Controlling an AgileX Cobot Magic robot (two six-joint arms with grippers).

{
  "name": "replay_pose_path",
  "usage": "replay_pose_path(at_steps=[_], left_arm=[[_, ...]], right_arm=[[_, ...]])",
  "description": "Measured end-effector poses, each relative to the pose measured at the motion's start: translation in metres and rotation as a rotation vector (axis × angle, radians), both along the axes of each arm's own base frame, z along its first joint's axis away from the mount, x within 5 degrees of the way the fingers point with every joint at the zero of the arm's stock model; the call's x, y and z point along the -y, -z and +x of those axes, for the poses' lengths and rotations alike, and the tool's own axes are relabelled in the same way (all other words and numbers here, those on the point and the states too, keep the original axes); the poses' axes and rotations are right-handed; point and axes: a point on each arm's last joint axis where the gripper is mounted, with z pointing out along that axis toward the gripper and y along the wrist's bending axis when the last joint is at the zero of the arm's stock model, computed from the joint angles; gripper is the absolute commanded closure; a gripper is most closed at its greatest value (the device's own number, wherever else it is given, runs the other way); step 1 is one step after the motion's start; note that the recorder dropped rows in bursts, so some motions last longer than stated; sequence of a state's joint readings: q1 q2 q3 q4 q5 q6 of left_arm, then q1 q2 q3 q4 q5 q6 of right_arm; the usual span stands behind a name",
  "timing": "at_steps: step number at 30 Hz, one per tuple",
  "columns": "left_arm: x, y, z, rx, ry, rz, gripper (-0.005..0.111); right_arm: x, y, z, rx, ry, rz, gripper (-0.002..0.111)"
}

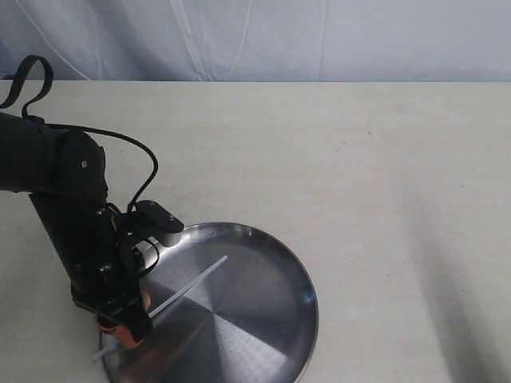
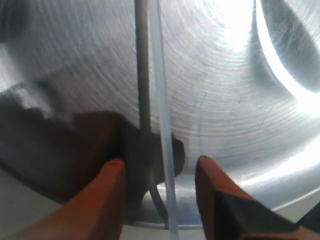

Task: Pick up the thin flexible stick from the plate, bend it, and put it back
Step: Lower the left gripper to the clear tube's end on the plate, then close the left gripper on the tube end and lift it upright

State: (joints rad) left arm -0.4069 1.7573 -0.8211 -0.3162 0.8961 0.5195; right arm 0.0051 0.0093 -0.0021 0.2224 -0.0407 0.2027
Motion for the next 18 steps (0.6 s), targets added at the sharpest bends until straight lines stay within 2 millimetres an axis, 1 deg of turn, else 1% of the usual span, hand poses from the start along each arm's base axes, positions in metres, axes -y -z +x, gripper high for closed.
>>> replay_pose_path(at_steps=[6, 13, 16, 18], left_arm=[[0.0000, 0.0000, 0.0000, -0.009, -0.052, 0.013, 0.064], [0.0005, 0.0005, 0.0025, 0.016, -0.073, 0.010, 0.064], [0.0035, 0.0010, 0.0023, 0.037, -0.058, 0.018, 0.064], [0.0084, 0.0018, -0.0009, 0.055, -0.024, 0.058, 0.064]], right_arm=[[0.0000, 0.0000, 0.0000, 0.000, 0.000, 0.000, 0.108], [0.0000, 0.0000, 0.0000, 0.000, 0.000, 0.000, 0.108], [0.0000, 0.0000, 0.0000, 0.000, 0.000, 0.000, 0.108], [0.0000, 0.0000, 0.0000, 0.000, 0.000, 0.000, 0.108]])
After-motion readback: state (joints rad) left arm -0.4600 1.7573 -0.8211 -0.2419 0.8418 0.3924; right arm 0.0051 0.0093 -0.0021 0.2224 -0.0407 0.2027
